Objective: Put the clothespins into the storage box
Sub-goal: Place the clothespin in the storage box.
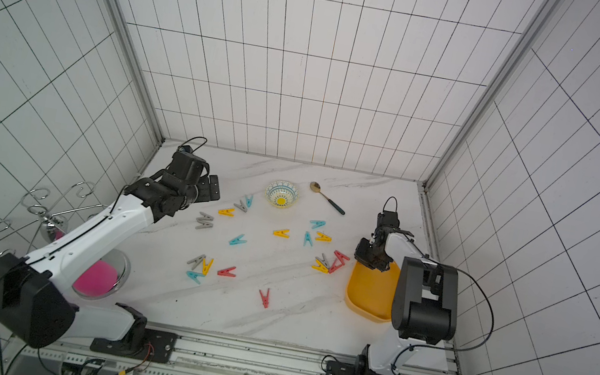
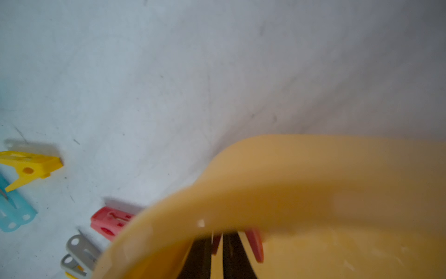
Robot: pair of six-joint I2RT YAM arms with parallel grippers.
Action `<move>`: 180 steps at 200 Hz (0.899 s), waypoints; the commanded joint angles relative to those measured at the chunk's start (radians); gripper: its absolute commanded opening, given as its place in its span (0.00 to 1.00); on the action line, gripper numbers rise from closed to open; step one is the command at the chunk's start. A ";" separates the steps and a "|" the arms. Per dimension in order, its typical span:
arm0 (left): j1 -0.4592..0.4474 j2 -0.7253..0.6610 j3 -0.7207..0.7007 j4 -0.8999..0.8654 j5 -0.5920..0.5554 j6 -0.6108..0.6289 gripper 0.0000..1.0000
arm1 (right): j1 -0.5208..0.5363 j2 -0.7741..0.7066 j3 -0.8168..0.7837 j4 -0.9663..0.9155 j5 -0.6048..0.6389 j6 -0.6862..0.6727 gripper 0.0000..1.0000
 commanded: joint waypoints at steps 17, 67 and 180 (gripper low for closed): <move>0.000 -0.012 0.019 -0.001 -0.017 0.002 0.99 | 0.042 0.052 0.084 0.014 -0.020 -0.036 0.18; -0.001 -0.012 0.024 -0.008 -0.011 -0.003 0.99 | 0.048 -0.010 0.113 -0.109 0.076 -0.080 0.29; -0.001 -0.038 -0.001 -0.033 -0.014 -0.019 0.99 | 0.352 -0.269 0.143 -0.265 0.213 0.127 0.36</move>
